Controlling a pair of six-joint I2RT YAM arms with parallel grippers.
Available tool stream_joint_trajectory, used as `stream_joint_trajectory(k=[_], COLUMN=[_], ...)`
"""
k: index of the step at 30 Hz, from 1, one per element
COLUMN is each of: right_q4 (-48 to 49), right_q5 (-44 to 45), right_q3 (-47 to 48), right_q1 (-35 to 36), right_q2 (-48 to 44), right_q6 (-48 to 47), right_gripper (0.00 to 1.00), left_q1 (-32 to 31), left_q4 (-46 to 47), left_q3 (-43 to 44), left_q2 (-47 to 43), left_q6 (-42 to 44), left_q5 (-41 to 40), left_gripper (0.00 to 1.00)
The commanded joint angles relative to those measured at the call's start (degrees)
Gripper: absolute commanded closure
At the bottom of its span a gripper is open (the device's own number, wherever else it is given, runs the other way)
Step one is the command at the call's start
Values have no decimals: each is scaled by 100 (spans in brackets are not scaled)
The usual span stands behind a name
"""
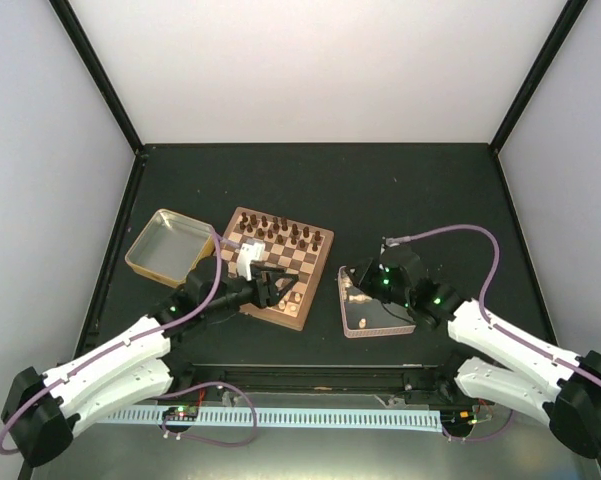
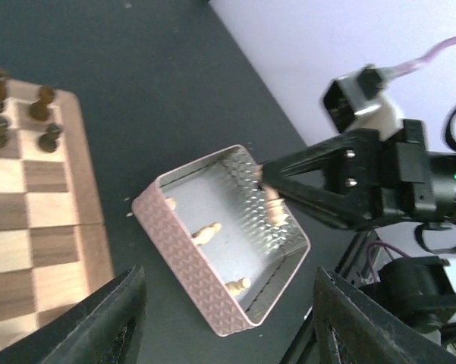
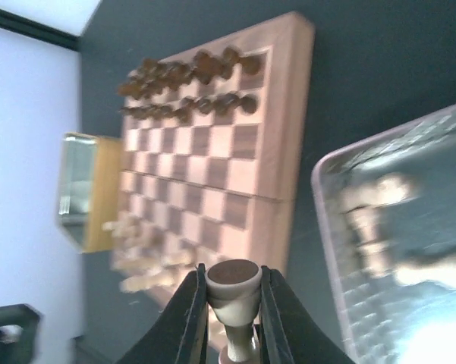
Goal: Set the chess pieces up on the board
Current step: Place the chess piece on the chessboard.
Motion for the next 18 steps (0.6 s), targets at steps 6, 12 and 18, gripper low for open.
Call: stream_joint_trajectory(k=[6, 12, 18], right_q4=[2535, 2919, 3075], right_q5=[-1491, -1618, -1711], right_q3=[-573, -661, -657], right_q1=[-10, 131, 331], right_q2=[28, 56, 154], right_q6=[4473, 5328, 5626], right_gripper=[96, 94, 91], left_q1=[-1257, -1700, -1800], left_q4=[2064, 2433, 2338], left_q3=[-276, -39, 382], left_q2=[305, 921, 1366], left_q6=[607, 883, 1063], left_q5=[-1211, -1658, -1989], left_gripper=[29, 26, 32])
